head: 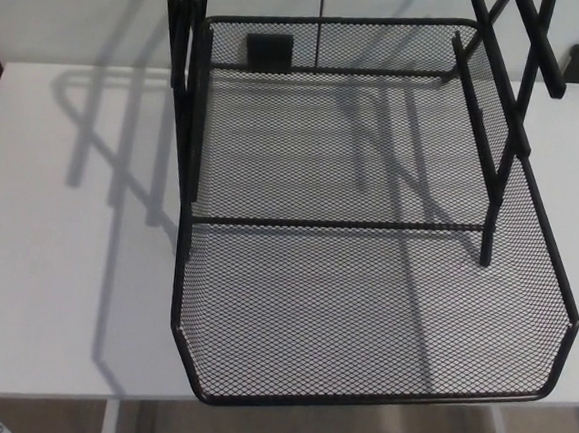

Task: The robot walks towards a file tray kept in the middle of a desk and uses its right hand to grab a tray and pulls it out towards itself

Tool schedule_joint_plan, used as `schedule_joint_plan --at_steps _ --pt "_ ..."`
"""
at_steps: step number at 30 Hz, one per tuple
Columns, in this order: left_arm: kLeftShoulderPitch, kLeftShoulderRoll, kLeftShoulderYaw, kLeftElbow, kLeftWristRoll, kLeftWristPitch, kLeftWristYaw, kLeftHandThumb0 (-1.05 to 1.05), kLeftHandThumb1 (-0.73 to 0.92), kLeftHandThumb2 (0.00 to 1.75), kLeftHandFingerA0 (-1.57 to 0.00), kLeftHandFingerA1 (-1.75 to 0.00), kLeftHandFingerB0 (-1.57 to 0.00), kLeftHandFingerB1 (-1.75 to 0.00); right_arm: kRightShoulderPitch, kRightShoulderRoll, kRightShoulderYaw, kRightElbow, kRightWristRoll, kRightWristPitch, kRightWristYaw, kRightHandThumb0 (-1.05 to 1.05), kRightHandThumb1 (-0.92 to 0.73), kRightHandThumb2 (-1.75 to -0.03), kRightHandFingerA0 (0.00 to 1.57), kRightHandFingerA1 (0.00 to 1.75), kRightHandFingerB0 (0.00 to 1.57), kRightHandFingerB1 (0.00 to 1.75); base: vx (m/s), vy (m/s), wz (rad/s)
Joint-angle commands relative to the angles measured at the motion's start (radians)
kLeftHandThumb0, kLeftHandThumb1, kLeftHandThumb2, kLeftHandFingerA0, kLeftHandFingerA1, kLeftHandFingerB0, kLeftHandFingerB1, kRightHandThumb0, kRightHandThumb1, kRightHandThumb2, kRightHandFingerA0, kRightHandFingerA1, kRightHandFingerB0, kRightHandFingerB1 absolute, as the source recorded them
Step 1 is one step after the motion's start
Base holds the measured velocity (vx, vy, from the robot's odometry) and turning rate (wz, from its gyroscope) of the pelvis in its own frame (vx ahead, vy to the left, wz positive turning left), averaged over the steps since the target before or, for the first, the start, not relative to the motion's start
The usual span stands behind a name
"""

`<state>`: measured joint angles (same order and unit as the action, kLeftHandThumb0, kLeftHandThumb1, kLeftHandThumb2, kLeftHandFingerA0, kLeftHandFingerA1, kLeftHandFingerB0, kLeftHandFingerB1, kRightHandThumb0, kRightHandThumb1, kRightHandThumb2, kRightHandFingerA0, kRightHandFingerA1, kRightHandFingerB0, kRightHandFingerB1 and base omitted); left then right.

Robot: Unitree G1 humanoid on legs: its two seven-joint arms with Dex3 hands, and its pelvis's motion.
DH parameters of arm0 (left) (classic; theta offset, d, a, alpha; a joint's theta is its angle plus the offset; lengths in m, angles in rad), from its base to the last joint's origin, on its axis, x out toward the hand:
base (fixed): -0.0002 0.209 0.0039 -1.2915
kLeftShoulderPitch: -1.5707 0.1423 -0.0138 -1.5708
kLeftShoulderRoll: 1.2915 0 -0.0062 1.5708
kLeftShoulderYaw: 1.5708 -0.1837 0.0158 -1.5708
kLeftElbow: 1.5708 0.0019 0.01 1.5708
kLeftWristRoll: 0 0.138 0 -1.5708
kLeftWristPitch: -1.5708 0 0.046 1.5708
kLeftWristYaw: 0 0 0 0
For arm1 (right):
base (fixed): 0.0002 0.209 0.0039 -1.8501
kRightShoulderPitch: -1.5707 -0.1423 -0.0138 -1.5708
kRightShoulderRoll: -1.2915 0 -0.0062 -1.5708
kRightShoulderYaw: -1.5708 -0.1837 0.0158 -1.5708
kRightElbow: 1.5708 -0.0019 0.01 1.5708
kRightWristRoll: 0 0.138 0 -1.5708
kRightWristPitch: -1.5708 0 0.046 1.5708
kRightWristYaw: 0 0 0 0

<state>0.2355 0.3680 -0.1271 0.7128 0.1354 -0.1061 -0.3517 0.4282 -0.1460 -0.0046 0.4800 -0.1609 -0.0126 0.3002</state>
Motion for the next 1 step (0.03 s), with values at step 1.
schedule_joint_plan --at_steps 1 --pt "-0.013 0.004 0.004 0.008 0.007 -0.022 0.017 -0.64 0.41 0.54 -0.68 -0.71 -0.47 -0.65 -0.005 -0.033 0.020 -0.001 -0.016 -0.057 -0.039 -0.28 -0.41 -0.83 0.38 0.61 0.20 0.51 0.00 0.000 0.00"
